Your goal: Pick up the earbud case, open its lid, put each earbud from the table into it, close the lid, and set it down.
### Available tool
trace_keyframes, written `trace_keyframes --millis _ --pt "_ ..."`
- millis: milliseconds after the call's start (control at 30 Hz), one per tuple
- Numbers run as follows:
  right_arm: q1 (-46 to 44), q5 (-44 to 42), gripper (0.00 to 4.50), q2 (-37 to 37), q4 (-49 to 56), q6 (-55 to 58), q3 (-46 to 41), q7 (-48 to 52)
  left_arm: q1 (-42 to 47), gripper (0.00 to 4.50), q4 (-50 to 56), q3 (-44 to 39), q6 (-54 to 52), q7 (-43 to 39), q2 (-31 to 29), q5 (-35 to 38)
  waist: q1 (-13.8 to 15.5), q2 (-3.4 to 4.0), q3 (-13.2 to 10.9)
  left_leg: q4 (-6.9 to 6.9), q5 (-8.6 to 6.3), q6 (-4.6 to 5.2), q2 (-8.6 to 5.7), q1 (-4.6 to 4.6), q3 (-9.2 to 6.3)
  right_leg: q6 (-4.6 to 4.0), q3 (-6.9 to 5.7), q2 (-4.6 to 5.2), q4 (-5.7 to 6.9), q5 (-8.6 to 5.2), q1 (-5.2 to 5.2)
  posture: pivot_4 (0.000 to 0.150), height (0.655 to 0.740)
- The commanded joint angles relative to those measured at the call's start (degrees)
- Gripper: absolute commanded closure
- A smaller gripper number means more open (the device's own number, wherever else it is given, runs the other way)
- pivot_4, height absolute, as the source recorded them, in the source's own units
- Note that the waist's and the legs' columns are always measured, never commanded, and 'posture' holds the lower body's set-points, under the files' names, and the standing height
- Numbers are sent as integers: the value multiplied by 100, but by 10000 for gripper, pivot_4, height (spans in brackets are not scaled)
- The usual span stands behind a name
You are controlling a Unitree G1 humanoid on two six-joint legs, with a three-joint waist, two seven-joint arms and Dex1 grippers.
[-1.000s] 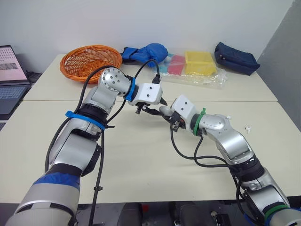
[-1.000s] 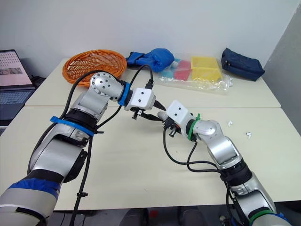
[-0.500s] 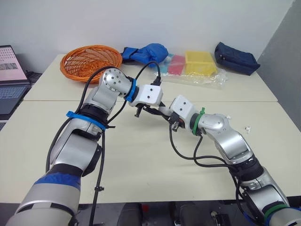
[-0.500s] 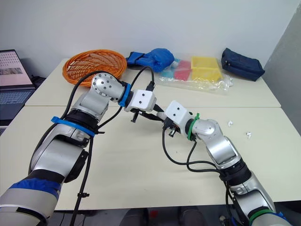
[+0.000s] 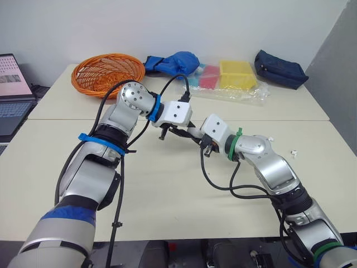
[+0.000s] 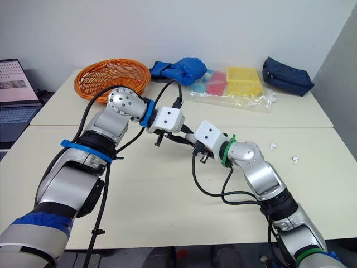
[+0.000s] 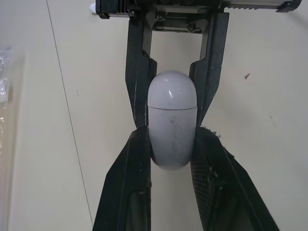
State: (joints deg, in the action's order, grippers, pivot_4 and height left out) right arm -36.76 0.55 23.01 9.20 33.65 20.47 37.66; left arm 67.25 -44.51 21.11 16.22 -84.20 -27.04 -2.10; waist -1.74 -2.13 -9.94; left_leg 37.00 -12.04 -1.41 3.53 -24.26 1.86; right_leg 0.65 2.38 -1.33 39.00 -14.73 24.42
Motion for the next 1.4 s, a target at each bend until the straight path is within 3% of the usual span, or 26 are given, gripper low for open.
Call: trace_keyframes --millis 33,167,267,367,400,600,700,1000,1167,1400 --pt "-85 -92 26280 165 180 -278 -183 245 -98 37573 176 -350 -449 15 9 298 -2 0 0 0 0 0 0 1 1 0 1 0 1 0 0 1500 7400" --pt "234 -557 11912 603 673 -263 -664 740 -499 37573 326 -804 -1499 -20 19 836 -2 0 0 0 0 0 1 0 -3 0 -3 -1 1 0 0 1500 7400" --pt "473 -1631 923 732 1281 215 -1574 1062 -978 37573 512 -1601 -2807 621 178 1594 -2 0 0 -1 0 0 0 -1 -3 0 -2 3 0 0 -2 1500 7400" --pt "458 -2013 361 850 1435 267 -2052 1056 -1537 37573 1180 -2243 -3377 1262 370 2156 -13 0 0 1 0 0 3 1 -4 1 -1 4 4 1 -2 1500 7400" --pt "421 -2135 361 832 1387 274 -2151 1042 -1780 37573 1447 -2565 -2912 1795 570 2232 -9 0 0 2 0 0 4 2 -9 1 -5 4 4 1 -5 1500 7400" --pt "25 -2114 361 801 839 -120 -2055 1058 -2575 37573 2745 -2739 -3858 1936 760 2983 -5 0 0 1 1 -1 3 37 -11 -2 1 1 10 2 -32 1500 7400" --pt "-280 -2002 361 773 434 -390 -1851 1164 -2926 37573 3098 -2555 -3329 1683 829 2933 -11 0 0 3 1 -1 1 44 0 0 8 1 10 8 -33 1500 7400" --pt "-826 -1834 361 754 -103 -569 -1382 1444 -3278 37573 2848 -2318 -2048 1291 1060 2787 6 1 0 -1 1 -1 2 38 5 -19 11 1 3 17 -29 1500 7400" --pt "-802 -2095 361 839 82 -302 -1405 1654 -3260 37573 2938 -2314 -2097 1392 1091 2864 6 1 0 0 1 -1 1 38 6 -13 11 2 1 14 -29 1500 7400" --pt "-838 -1815 361 820 -81 -473 -1293 1480 -3317 37573 3110 -2232 -2175 1295 1077 2946 4 1 0 -2 1 -1 3 39 4 -3 10 0 1 8 -29 1500 7400"
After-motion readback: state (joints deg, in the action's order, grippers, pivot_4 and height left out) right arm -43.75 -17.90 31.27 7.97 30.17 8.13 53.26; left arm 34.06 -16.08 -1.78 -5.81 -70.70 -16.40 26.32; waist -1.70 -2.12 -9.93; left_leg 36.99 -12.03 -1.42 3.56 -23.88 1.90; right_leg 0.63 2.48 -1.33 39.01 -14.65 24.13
